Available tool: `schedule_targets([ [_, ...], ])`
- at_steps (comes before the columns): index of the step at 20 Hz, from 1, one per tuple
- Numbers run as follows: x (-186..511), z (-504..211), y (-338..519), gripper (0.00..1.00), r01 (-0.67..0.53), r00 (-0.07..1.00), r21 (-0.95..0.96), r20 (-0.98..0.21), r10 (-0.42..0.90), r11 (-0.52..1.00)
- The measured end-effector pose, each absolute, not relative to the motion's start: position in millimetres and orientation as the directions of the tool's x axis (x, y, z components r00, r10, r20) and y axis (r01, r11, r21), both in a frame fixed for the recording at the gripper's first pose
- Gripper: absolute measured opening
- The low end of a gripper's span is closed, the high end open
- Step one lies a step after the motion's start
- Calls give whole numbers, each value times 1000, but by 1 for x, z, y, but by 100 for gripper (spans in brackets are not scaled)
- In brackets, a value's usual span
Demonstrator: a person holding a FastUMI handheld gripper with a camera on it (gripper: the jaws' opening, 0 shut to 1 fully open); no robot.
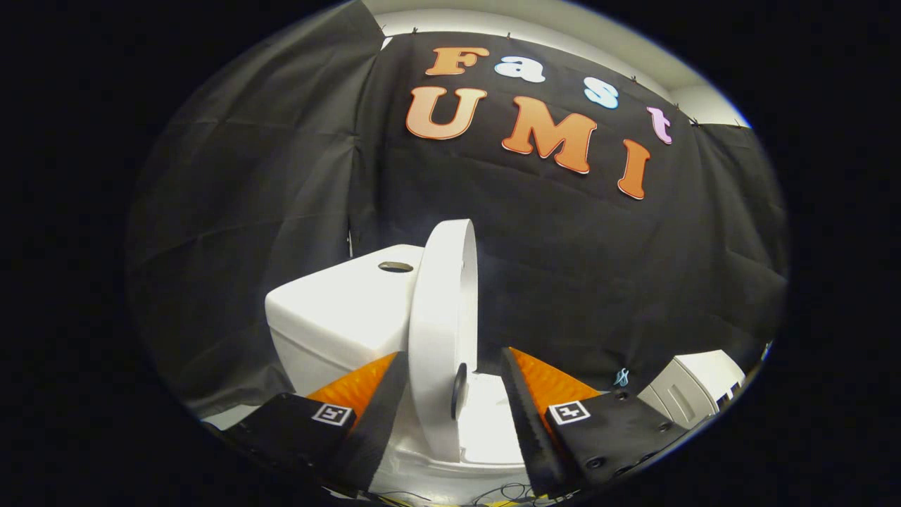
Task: Open the toilet lid.
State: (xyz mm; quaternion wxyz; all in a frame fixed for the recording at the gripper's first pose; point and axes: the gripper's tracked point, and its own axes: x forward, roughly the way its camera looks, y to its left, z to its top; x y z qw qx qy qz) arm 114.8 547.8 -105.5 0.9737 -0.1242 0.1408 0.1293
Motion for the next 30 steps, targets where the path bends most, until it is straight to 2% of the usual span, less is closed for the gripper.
schedule_targets([
  [2,112,-101,555,87,-341,912,-185,-303,277,922],
  [4,112,-96,554,96,-383,898,-177,-299,322,907],
  [5,109,-87,549,98,-397,898,-180,-278,340,900],
  [10,105,-43,522,98,-428,890,-97,-220,400,899],
  [16,114,11,442,98,-394,908,7,-153,390,919],
  [20,129,41,368,98,-340,935,0,-103,339,940],
  [25,136,53,263,98,-260,963,-20,-79,257,966],
  [30,123,48,195,98,-248,966,-11,-71,247,969],
])
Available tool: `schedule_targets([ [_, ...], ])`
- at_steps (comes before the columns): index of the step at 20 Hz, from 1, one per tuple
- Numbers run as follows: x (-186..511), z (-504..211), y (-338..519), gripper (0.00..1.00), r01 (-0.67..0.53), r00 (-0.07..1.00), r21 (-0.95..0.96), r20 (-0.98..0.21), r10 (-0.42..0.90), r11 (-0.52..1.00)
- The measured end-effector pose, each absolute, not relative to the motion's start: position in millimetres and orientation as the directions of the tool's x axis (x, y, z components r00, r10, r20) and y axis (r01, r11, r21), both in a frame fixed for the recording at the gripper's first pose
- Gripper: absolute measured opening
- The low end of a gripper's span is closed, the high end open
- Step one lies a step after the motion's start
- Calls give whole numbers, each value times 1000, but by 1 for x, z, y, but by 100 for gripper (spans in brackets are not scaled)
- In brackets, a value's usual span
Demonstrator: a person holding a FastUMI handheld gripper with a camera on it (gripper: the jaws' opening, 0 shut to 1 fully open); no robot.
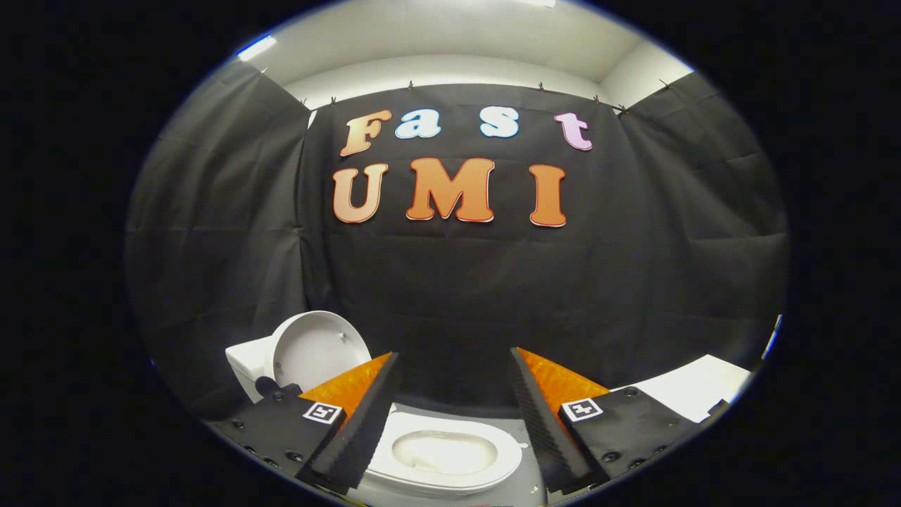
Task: Open the toilet lid.
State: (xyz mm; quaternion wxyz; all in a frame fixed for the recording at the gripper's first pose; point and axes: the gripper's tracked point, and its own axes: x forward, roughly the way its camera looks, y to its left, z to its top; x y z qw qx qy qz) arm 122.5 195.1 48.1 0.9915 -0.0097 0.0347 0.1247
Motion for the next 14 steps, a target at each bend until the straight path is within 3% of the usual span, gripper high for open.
schedule_targets([
  [6,89,48,144,98,-245,969,-15,-28,245,969],
  [14,69,24,59,98,-140,990,68,11,139,988],
])
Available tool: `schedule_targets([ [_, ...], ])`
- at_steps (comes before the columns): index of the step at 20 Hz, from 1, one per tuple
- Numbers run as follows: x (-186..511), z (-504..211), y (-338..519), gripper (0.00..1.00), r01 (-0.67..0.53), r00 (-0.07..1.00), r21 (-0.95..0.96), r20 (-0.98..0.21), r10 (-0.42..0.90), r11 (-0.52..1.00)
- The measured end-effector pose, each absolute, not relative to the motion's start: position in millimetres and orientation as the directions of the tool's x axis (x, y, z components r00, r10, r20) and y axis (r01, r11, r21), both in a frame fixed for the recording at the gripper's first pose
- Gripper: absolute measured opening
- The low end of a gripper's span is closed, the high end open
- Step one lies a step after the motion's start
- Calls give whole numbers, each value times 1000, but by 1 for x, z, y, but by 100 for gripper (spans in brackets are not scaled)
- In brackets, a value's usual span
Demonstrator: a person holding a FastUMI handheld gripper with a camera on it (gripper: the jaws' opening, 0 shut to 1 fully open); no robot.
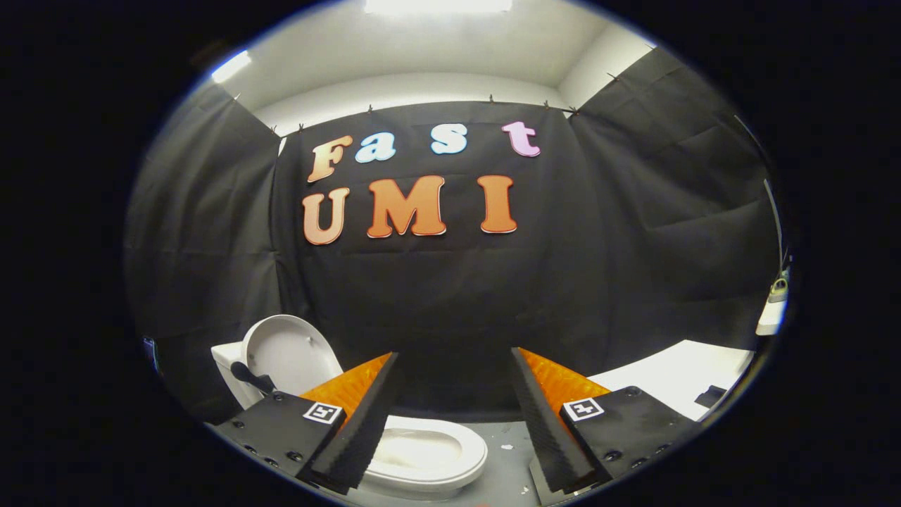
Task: Open the toilet lid.
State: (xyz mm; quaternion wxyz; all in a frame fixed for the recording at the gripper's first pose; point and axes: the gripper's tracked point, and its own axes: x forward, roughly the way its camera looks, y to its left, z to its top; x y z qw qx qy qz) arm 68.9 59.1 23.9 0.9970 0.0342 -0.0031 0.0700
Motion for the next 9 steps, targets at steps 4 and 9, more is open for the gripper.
schedule_targets([
  [4,63,-4,34,99,-109,994,70,-6,110,992],
  [9,63,-23,5,99,-42,999,44,22,41,998],
])
